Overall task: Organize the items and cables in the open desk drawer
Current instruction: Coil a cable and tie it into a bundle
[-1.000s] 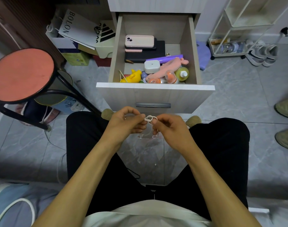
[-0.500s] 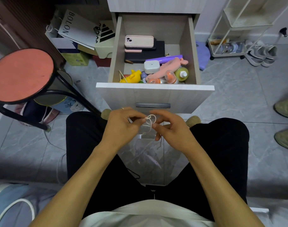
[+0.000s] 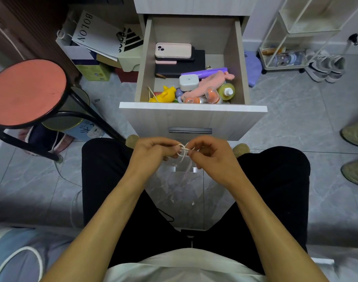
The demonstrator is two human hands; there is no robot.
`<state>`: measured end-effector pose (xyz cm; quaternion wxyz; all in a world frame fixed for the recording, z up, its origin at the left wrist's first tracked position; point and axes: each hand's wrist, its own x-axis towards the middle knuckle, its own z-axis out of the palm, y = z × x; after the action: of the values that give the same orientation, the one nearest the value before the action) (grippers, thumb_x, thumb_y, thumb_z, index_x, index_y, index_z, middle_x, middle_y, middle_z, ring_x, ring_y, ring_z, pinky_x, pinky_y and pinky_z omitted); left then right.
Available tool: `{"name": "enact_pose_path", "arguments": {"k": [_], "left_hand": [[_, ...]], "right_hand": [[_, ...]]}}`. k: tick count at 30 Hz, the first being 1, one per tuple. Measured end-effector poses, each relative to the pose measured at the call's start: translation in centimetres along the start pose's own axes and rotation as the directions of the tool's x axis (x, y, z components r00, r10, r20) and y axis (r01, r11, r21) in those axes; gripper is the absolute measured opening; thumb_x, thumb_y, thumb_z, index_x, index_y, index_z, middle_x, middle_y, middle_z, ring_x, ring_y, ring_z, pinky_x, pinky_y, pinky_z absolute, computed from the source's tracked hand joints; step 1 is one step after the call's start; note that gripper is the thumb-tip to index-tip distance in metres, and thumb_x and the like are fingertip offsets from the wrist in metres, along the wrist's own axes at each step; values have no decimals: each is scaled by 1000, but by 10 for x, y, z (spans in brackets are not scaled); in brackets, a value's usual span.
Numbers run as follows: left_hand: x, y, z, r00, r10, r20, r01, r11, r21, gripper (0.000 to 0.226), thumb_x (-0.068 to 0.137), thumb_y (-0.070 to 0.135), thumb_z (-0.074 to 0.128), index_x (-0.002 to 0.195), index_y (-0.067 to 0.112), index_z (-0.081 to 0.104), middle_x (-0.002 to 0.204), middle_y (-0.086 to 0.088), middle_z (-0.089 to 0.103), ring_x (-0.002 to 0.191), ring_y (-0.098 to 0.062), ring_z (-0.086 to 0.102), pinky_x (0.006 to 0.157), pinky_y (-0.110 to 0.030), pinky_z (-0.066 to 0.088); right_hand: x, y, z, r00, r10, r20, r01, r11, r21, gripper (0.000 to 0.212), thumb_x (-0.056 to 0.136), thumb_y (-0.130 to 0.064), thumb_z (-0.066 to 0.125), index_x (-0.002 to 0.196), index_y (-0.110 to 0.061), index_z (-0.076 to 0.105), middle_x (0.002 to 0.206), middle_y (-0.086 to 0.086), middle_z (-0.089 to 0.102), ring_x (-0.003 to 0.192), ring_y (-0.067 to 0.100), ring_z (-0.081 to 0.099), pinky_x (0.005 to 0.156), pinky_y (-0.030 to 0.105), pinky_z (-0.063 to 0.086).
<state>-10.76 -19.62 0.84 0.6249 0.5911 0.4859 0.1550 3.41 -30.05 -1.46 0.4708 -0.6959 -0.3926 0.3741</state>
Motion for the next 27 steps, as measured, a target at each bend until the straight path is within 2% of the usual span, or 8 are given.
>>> {"name": "enact_pose_path", "arguments": {"k": [5,12,14,16,19,21,23,27], "left_hand": [[4,-6,7,998,-63,28,65,996,-59,8,89,6,66,87,9,73,80,-4,75,79,-19,73,74,-27,52],[5,4,-5,879,367,304,-476,719,507,8,89,23,70,93,26,76,85,18,71,81,0,64,72,-11,48],[6,6,-4,914,350,207,-406,799,444,6,87,17,72,87,20,77,81,10,73,77,-3,66,71,-13,50],[9,6,-2,989,140,49,-144,983,115,6,86,7,71,87,10,76,80,-5,74,73,-11,68,69,-19,52],[13,-3,4,994,-109,31,112,985,-134,8,89,5,66,93,9,71,83,-10,73,76,-21,68,70,-26,54],[11,-10,4,991,102,85,-113,984,140,15,92,10,65,101,20,70,85,1,72,80,-14,68,74,-23,54],[6,-11,2,905,358,229,-422,815,396,20,93,14,64,108,26,71,90,12,68,85,-5,64,77,-15,51],[10,-6,-1,861,468,201,-500,702,507,14,91,13,66,95,21,77,84,19,68,82,0,63,75,-10,47]], "right_hand": [[0,0,1,999,35,10,-35,999,35,3,85,-19,73,84,-20,70,67,-8,65,54,14,56,53,29,51],[-2,-2,-11,997,25,73,-24,1000,-11,4,87,-20,71,84,-21,69,73,6,66,69,32,58,63,41,52],[-3,-3,-10,997,13,79,-13,1000,4,6,89,-20,69,83,-23,68,70,3,64,64,28,56,62,39,52],[-2,-3,-9,997,11,79,-15,999,45,9,91,-18,66,84,-23,66,66,-6,60,59,14,55,59,30,52],[0,-3,-7,996,16,92,-22,998,62,9,92,-14,64,85,-19,64,68,-2,59,57,10,55,57,23,51],[1,-1,-8,994,24,104,-31,997,71,8,92,-13,64,85,-16,64,69,-1,60,56,10,54,57,22,50],[2,2,-9,994,33,102,-42,995,88,8,92,-14,64,84,-17,65,68,-7,61,58,8,55,58,21,49],[4,2,-6,996,32,86,-40,995,95,11,92,-15,64,83,-21,64,70,-6,63,60,8,56,60,23,50]]}}
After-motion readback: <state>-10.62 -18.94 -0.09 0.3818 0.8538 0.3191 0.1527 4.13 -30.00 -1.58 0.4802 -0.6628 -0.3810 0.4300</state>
